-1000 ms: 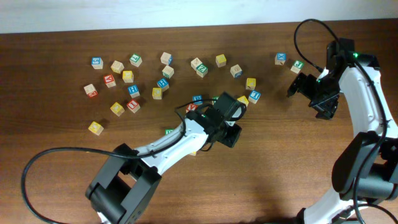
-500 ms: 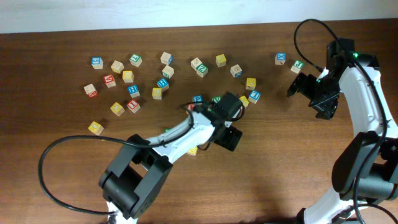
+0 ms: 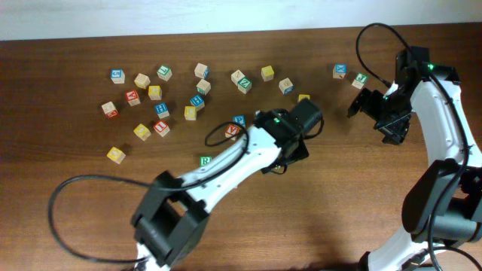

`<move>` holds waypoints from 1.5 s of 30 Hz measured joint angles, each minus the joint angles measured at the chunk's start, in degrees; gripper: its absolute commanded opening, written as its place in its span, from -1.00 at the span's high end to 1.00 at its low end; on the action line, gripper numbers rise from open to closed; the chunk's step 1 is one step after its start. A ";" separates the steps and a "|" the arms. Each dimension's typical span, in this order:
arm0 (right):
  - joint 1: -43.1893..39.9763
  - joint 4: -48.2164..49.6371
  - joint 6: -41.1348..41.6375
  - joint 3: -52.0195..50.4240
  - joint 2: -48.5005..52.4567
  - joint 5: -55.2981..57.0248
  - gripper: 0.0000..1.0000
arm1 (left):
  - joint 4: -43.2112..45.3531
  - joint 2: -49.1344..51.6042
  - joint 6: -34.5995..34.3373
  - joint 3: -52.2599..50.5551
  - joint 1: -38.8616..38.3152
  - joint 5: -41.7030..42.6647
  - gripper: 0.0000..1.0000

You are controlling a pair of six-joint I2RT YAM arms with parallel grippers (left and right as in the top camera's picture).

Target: Spell out RSS

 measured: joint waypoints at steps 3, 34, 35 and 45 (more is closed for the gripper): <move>0.00 0.00 0.02 0.00 0.00 0.00 -0.97 | -0.02 5.95 -7.74 -0.04 -0.09 -0.37 -0.49; 0.00 0.00 0.02 0.00 0.00 0.00 -0.96 | 4.09 10.19 -9.68 -0.04 0.44 -3.82 0.42; 0.00 0.00 0.02 0.00 0.00 0.00 -0.97 | 4.11 10.19 -7.72 -0.04 0.85 -2.47 0.44; 0.00 -0.02 0.00 0.00 0.00 0.00 -0.97 | 15.67 11.69 26.10 2.73 2.71 24.37 0.45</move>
